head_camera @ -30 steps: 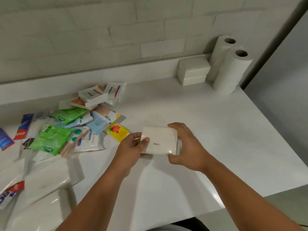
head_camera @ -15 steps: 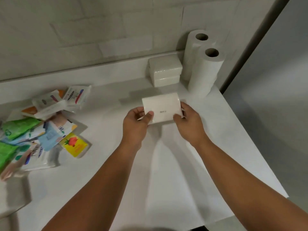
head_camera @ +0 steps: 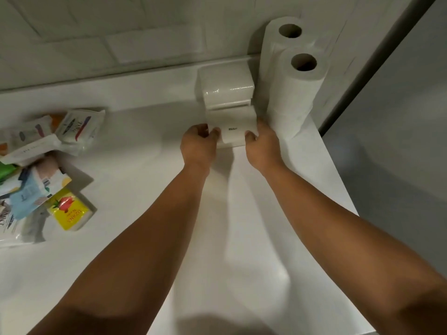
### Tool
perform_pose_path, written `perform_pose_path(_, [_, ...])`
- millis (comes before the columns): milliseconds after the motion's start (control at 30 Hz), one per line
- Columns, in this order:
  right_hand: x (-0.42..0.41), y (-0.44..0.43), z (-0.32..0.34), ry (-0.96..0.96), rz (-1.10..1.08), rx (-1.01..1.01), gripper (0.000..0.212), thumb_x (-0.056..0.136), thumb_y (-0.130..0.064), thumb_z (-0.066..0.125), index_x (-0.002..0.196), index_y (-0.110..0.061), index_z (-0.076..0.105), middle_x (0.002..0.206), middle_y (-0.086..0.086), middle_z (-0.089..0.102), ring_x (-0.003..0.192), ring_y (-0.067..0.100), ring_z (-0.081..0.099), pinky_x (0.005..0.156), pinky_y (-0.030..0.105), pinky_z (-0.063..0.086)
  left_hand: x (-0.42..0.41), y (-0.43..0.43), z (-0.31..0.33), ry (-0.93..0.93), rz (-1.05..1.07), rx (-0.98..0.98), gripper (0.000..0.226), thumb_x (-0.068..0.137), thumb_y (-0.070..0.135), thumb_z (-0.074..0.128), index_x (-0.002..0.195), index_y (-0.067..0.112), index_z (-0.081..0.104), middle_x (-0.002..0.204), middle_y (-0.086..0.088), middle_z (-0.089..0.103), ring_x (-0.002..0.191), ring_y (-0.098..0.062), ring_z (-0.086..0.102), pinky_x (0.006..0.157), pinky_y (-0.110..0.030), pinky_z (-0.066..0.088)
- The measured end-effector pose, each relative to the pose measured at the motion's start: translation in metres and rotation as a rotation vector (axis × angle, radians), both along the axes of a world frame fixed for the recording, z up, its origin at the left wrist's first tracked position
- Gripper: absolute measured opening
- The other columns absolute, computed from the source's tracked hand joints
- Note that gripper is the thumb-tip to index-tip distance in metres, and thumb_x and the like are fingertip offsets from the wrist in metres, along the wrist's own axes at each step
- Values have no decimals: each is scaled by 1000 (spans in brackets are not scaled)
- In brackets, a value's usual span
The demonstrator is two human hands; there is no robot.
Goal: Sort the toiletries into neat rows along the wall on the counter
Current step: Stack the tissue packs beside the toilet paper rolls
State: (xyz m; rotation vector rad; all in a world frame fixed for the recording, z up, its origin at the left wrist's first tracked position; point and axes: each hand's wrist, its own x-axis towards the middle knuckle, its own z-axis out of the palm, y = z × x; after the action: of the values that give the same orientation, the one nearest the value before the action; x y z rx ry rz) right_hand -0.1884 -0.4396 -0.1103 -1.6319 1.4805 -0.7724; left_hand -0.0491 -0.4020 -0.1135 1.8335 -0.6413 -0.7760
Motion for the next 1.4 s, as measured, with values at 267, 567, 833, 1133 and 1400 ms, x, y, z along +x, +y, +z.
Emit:
perform_pose_path(267, [7,-18,1,4,-7,-69,45,97,-8,44,142,-11,43,138,12,53,125,26,50,96,14,32,2,-14,-3,-81,-13,14,24,83,38,69,84,15,69,79,-1,68,74,-20,62,70,-33,51])
perform_pose_path(567, [11,-7,6,174,32,-160,58,93,-14,49,148,-5,32,146,18,42,136,32,39,111,40,39,-1,-7,8,-69,-72,53,32,90,39,65,112,16,68,96,6,66,93,-14,61,84,-25,48])
perform_pose_path(833, [8,66,27,200,138,-274,58,93,-17,55,147,-10,35,155,10,31,145,23,27,116,29,26,9,59,44,-208,-107,-39,39,93,32,63,130,20,62,124,11,65,101,-4,61,80,-3,40])
perform_pose_path(1133, [73,159,61,35,264,-301,46,94,-22,56,139,-16,48,146,-2,45,136,10,39,108,14,26,77,185,69,-365,-50,-202,24,92,26,65,116,26,66,117,15,65,115,-3,58,98,-32,51])
perform_pose_path(1400, [181,271,65,-41,468,-281,45,90,-21,60,134,-18,53,141,-4,50,134,11,43,112,28,35,183,315,86,-502,-11,-173,24,90,33,65,113,29,67,122,13,64,118,-9,58,101,-42,48])
